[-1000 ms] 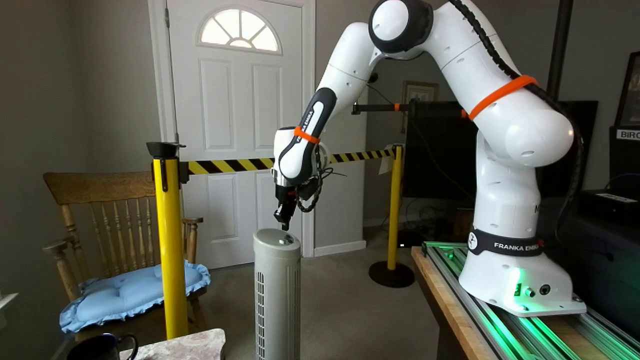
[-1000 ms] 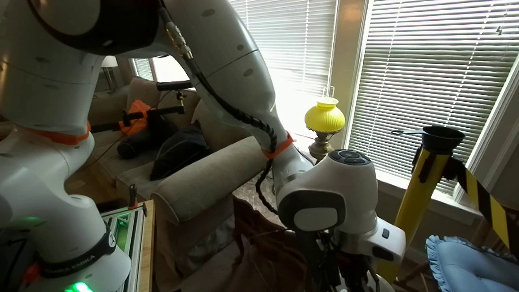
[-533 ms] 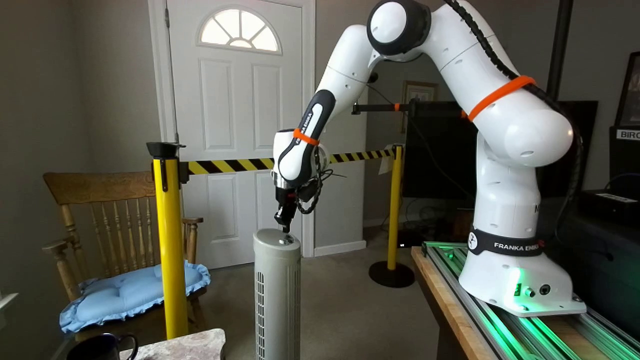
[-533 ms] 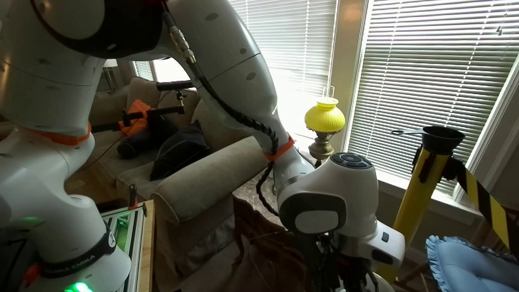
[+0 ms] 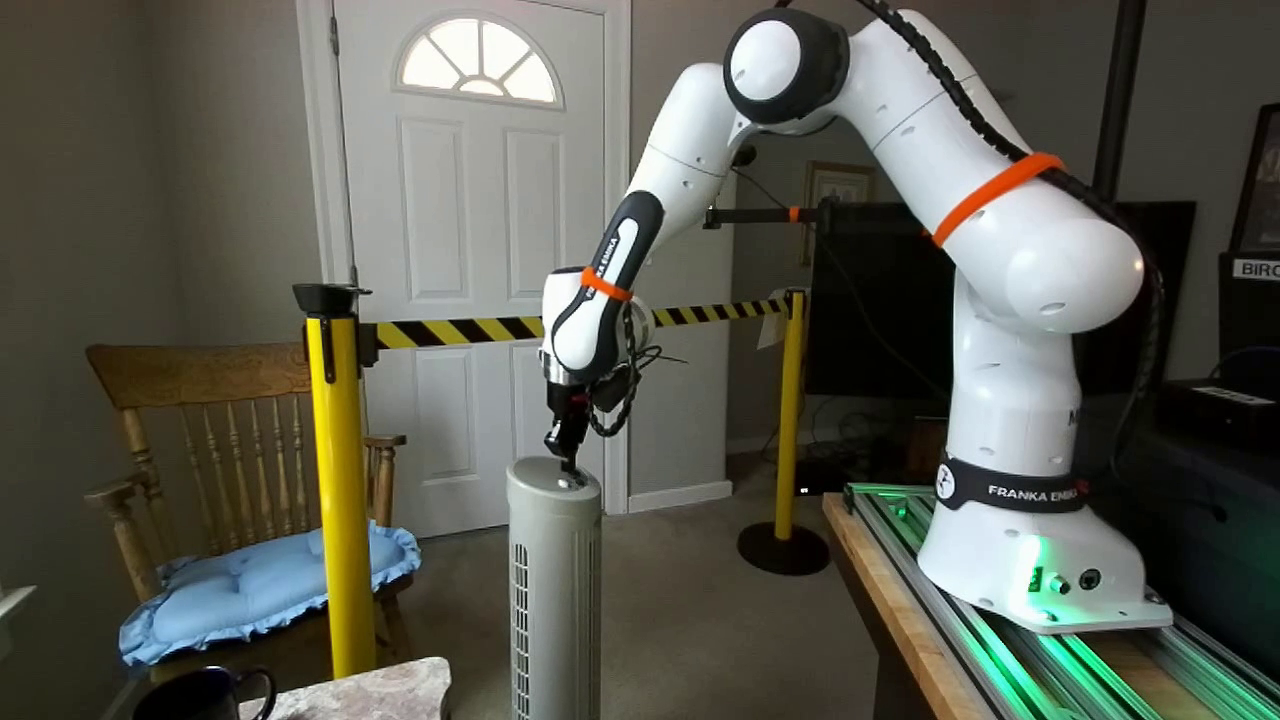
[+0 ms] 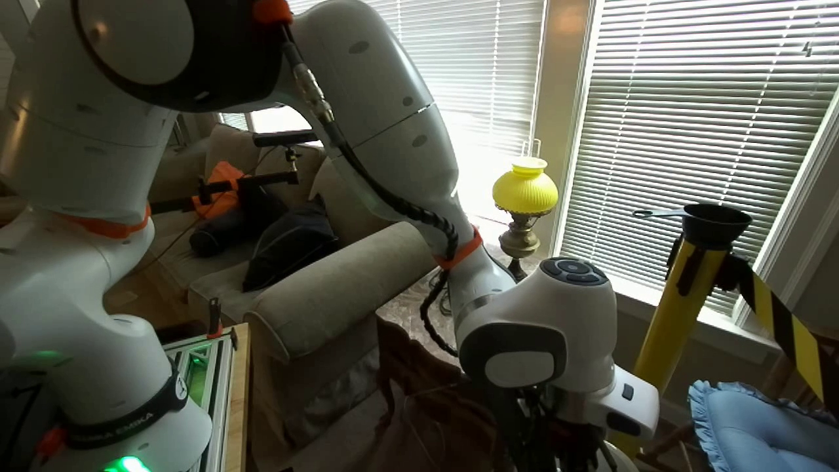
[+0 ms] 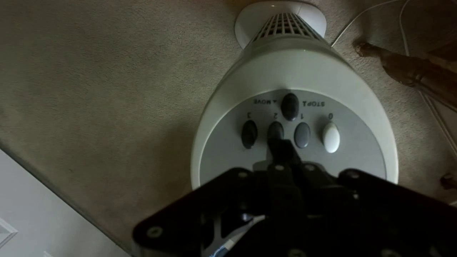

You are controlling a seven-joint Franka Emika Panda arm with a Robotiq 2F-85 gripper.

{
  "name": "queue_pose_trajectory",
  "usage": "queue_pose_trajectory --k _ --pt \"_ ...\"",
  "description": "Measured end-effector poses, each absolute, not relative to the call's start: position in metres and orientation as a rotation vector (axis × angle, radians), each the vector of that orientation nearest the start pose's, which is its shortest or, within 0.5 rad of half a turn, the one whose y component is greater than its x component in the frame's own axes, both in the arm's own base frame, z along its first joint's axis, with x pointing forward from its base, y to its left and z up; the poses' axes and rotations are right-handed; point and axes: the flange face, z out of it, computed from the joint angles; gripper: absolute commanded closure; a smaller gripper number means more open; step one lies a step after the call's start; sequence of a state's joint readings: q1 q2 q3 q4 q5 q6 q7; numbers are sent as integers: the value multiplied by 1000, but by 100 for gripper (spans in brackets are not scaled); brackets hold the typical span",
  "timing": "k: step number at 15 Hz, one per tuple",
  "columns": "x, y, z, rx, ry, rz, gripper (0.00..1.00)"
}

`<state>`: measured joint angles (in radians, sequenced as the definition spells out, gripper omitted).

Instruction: Press a button on the white device

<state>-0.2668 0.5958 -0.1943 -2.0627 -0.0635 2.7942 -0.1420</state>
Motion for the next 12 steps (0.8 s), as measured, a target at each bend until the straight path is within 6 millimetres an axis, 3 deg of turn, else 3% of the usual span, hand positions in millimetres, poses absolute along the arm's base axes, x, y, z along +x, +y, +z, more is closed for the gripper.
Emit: queue_pose_trajectory --k 12 --pt "538 -266 153 -3287 366 -157 100"
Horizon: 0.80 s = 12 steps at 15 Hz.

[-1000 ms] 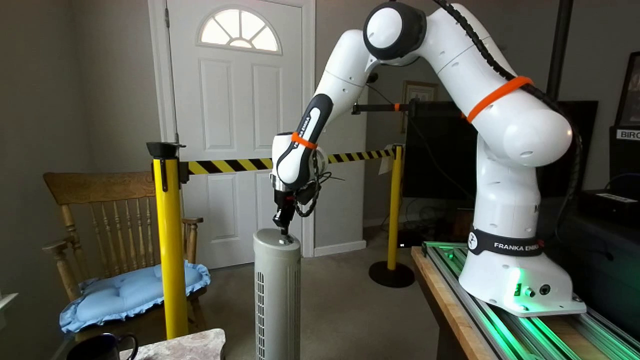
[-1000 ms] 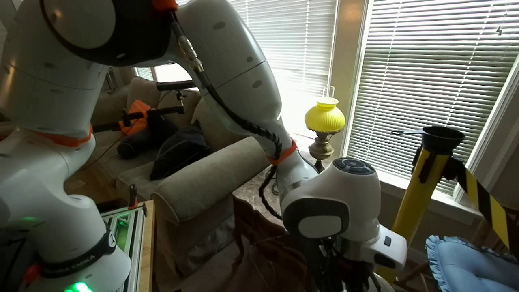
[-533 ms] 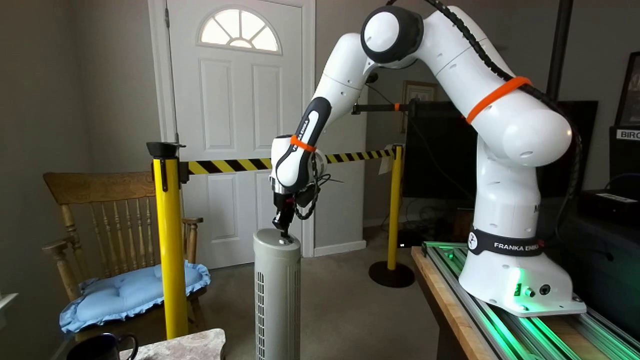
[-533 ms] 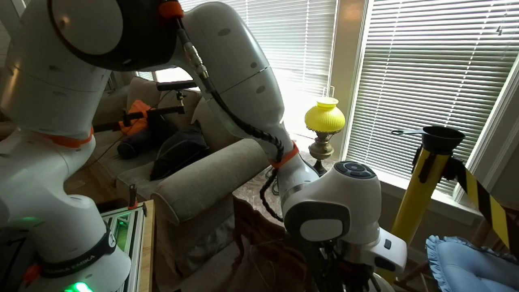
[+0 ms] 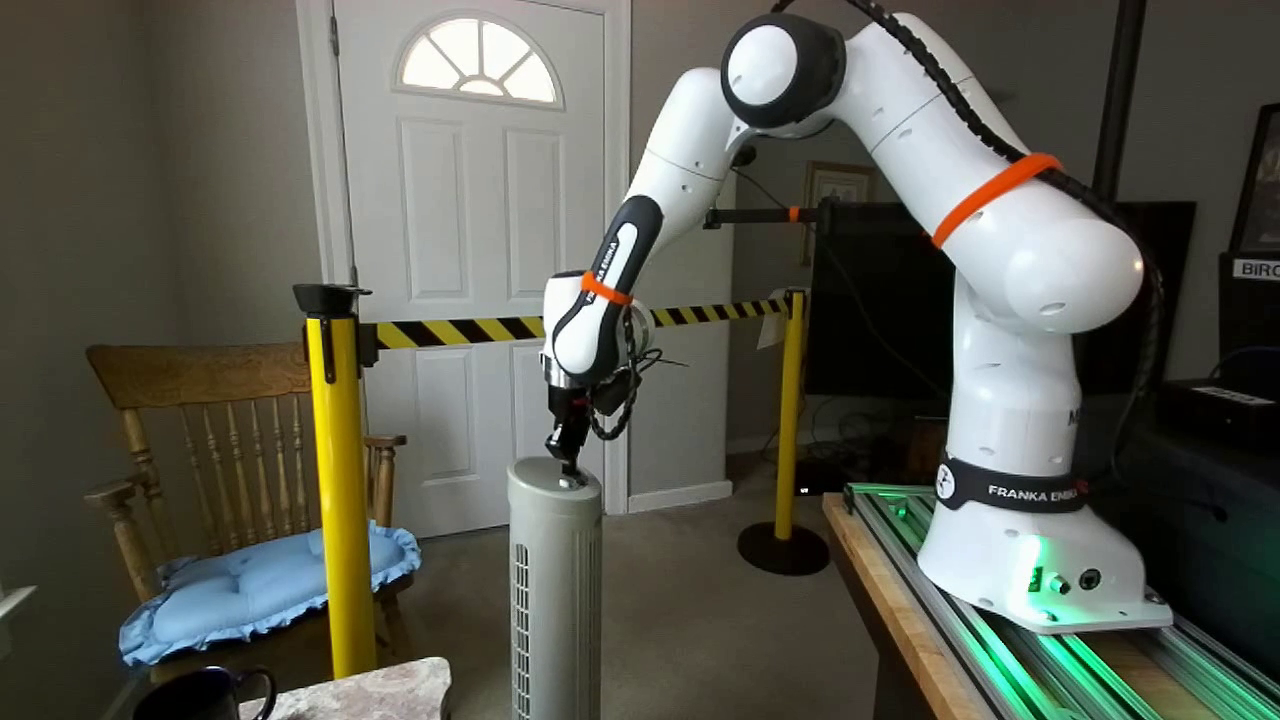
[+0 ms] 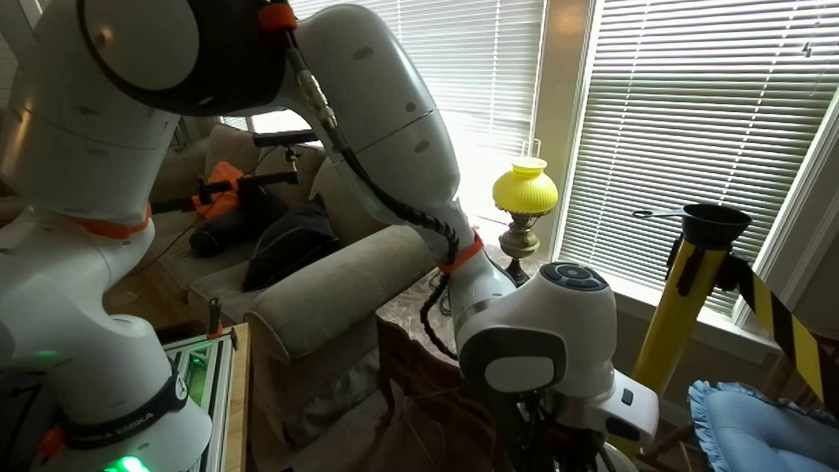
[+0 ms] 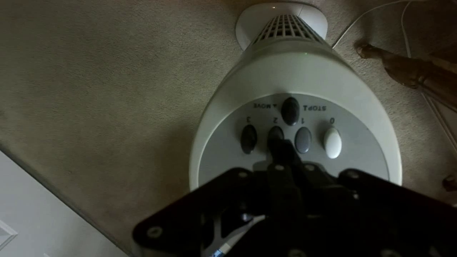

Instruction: Press a button on the white device

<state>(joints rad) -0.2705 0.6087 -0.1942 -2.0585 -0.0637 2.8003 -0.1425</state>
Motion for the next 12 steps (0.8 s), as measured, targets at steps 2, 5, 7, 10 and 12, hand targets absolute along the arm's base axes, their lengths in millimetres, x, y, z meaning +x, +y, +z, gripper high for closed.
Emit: queue_pose_trajectory --k 2,5,7,10,12 --pt "538 -267 150 -3289 365 -172 100" --pt "541 -268 147 -3299 360 -254 100" --pt "542 -268 147 -3302 356 -287 100" --pt "543 -266 147 -3295 371 -293 100" --pt "542 -264 149 -3288 386 -294 74"
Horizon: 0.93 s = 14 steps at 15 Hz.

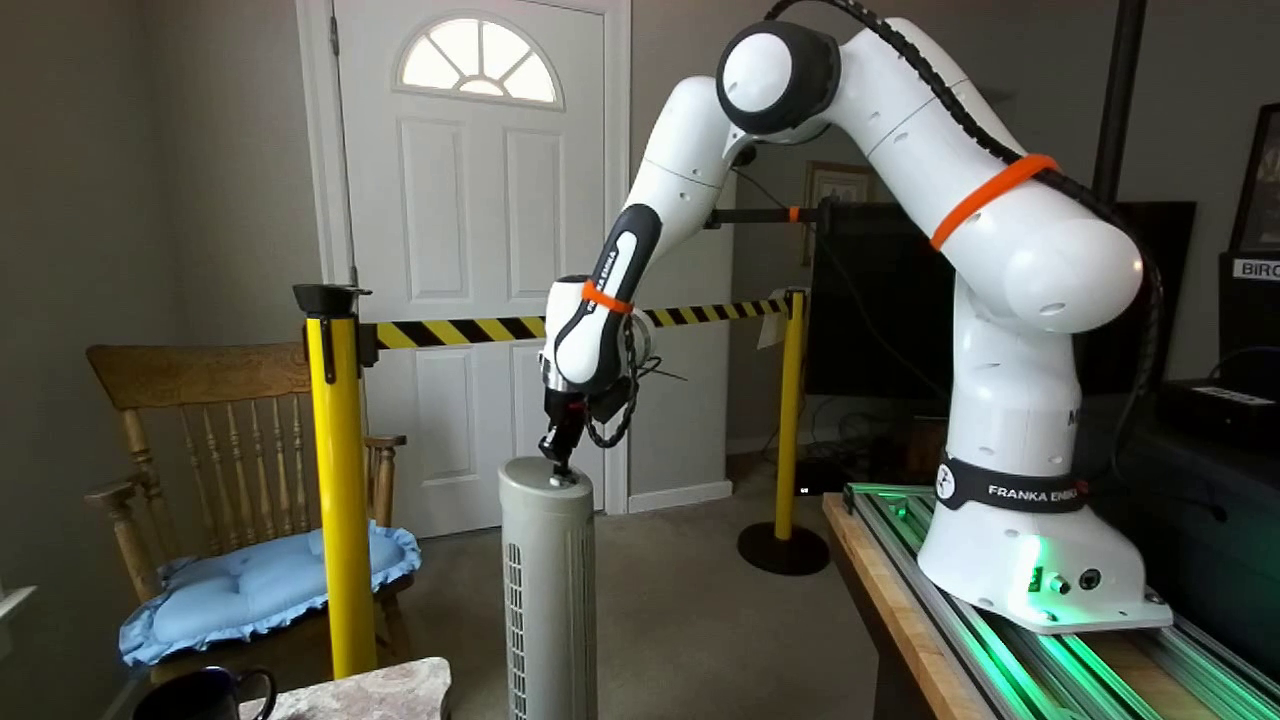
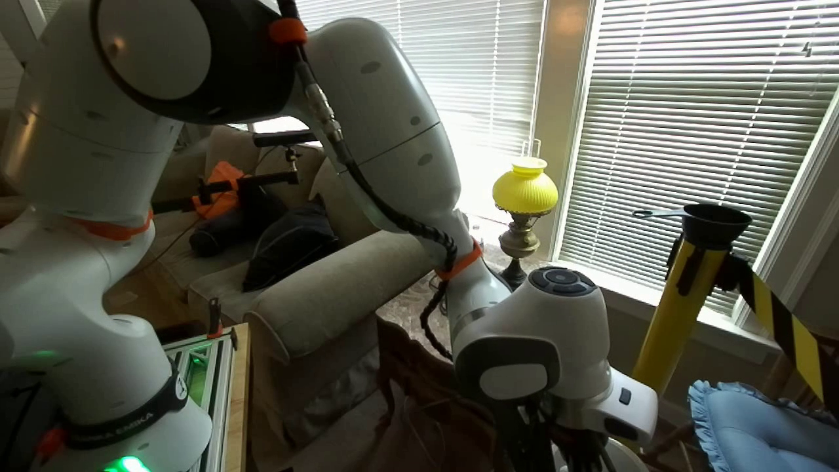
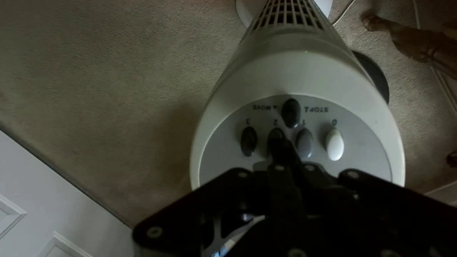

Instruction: Press a button on the white device

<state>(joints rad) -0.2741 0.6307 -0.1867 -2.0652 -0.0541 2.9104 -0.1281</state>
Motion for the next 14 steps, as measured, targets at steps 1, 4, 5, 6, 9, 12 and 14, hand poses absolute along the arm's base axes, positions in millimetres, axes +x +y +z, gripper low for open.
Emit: queue_pose_trajectory --k 1,4,5,6,9,12,14 --pt "542 -264 151 -3286 396 -298 72" --pt "541 -272 169 -3285 446 -336 52" --pt "540 -276 179 -3285 461 -346 45" --pt "538 -279 189 -3286 473 -349 36" --pt "528 -281 220 -3270 506 -276 14" --pt "519 -270 251 -3233 511 -126 0" --pt "513 -260 271 -3209 501 -43 0"
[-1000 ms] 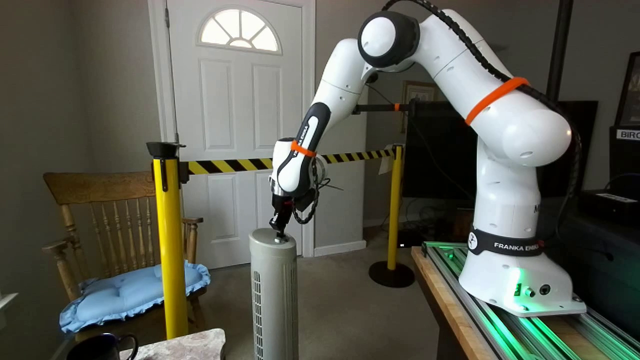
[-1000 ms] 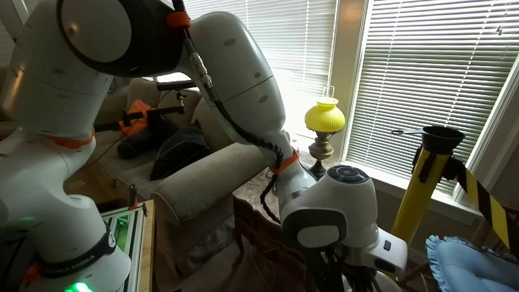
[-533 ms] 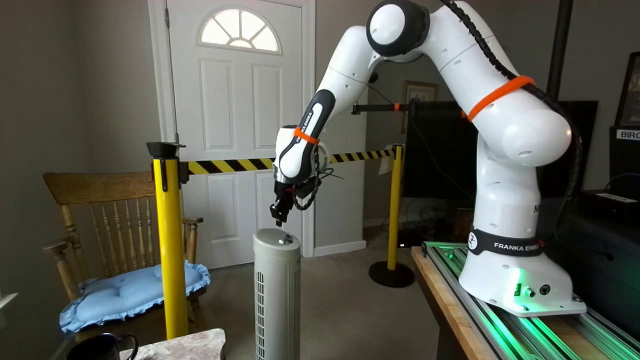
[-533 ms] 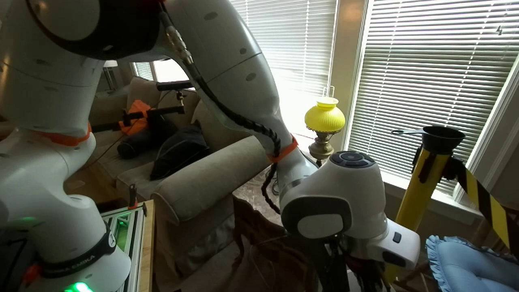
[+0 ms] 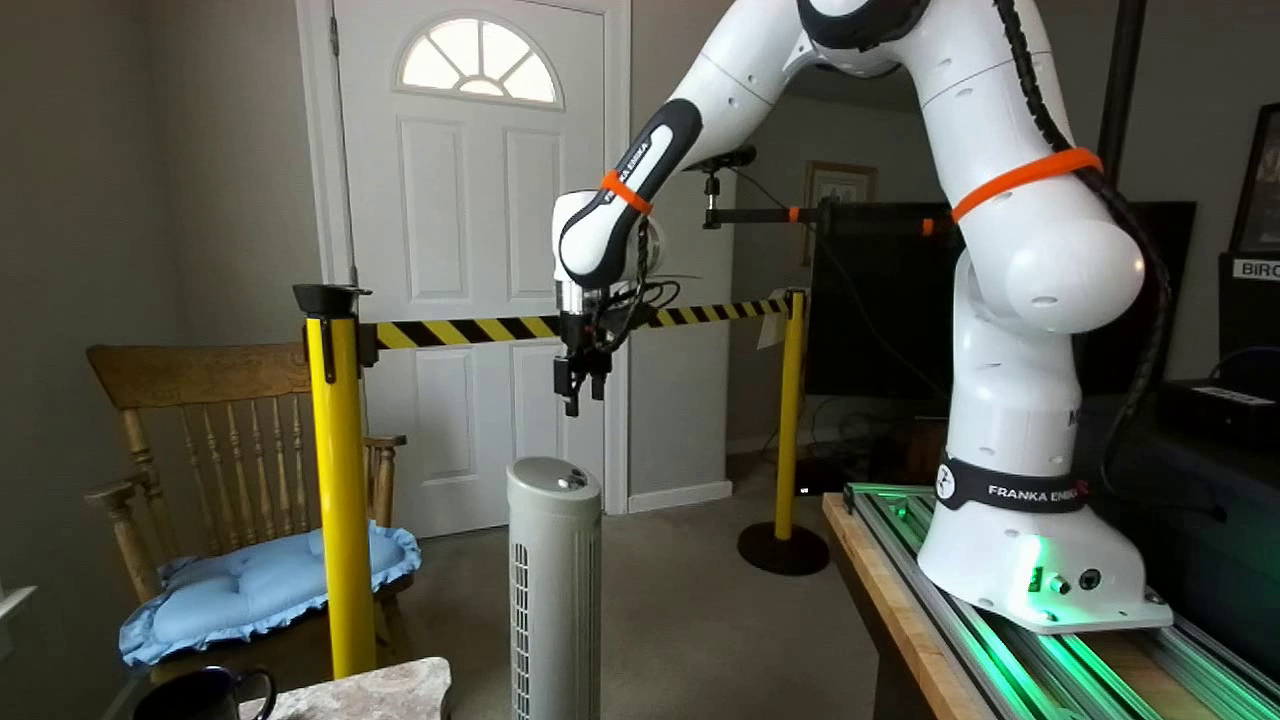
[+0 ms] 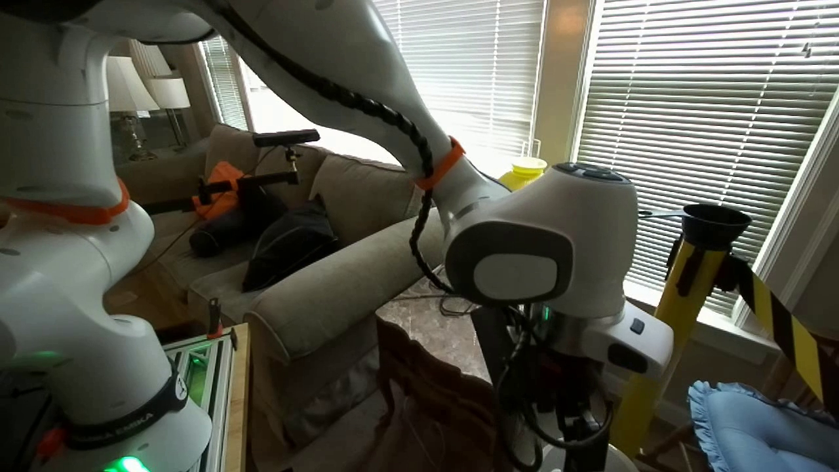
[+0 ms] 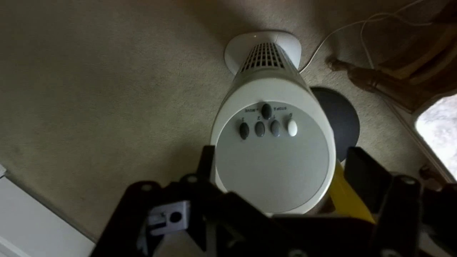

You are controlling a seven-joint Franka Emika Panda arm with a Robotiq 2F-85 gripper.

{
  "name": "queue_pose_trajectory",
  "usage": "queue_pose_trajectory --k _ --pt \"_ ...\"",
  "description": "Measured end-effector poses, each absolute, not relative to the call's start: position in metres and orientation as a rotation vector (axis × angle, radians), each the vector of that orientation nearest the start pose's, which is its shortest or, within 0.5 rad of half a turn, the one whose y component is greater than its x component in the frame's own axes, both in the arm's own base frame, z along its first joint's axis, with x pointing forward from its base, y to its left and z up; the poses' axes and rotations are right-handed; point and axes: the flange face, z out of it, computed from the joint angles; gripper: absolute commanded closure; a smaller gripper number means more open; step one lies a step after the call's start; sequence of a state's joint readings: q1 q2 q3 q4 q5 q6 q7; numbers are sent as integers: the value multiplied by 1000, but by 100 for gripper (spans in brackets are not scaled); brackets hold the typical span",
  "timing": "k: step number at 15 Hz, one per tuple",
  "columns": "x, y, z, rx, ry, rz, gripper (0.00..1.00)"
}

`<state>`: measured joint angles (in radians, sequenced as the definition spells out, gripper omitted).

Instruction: Press a button on the white device

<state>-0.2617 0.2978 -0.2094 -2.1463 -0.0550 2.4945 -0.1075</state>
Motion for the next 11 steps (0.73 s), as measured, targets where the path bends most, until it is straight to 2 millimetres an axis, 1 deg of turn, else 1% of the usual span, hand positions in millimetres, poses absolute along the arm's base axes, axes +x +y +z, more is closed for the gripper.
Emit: queue_pose_trajectory --k 3,5,6,8,11 --pt "504 -247 295 -3174 522 74 0" --pt "498 -245 307 -3150 581 132 1" --pt "496 -246 312 -3142 623 131 1" --pt "493 -252 319 -3136 663 112 0" --pt "492 -254 320 -3134 676 109 0"
